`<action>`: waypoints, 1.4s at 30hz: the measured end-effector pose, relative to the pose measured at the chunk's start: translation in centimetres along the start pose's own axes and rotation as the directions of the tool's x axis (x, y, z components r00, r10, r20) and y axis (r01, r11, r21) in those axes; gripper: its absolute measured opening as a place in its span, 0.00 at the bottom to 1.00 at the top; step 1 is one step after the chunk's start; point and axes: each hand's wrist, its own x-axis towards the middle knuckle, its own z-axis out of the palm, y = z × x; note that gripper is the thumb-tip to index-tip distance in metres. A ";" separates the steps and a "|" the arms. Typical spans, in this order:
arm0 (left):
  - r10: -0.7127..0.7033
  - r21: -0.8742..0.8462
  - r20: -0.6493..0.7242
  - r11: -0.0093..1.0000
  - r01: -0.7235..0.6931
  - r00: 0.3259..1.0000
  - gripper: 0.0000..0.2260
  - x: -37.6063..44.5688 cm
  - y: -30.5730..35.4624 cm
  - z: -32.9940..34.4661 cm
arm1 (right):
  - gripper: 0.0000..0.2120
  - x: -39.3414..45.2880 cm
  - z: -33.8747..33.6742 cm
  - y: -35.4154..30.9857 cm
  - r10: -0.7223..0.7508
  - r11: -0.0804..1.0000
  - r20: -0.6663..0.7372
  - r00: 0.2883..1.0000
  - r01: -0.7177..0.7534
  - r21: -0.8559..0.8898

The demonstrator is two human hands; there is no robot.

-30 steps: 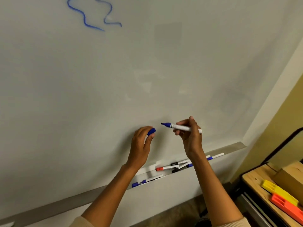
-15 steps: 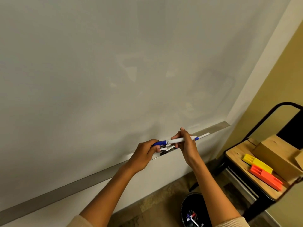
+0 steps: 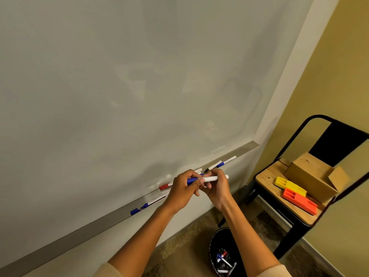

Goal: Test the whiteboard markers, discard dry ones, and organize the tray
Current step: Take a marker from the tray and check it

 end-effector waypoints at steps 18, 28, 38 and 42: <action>-0.028 0.234 0.125 0.972 -0.002 0.992 0.13 1.6 -3.8 4.7 | 0.24 -1.5 -7.6 -0.5 -0.069 0.966 -0.067 0.995 0.050 -0.254; -0.146 0.824 0.249 0.551 -0.131 0.957 0.37 -0.8 -11.1 5.9 | 0.12 -5.2 -16.8 5.3 -0.260 0.629 -0.131 0.957 0.065 -0.774; -0.161 0.860 0.304 0.470 -0.198 0.939 0.47 -0.9 -12.3 8.0 | 0.36 -6.0 -23.1 8.4 -0.050 0.310 -0.327 0.944 -0.297 -0.903; -0.178 0.869 0.293 0.459 -0.184 0.939 0.46 -1.2 -12.8 7.6 | 0.37 -5.8 -22.4 7.5 -0.085 0.235 -0.312 0.946 -0.285 -0.929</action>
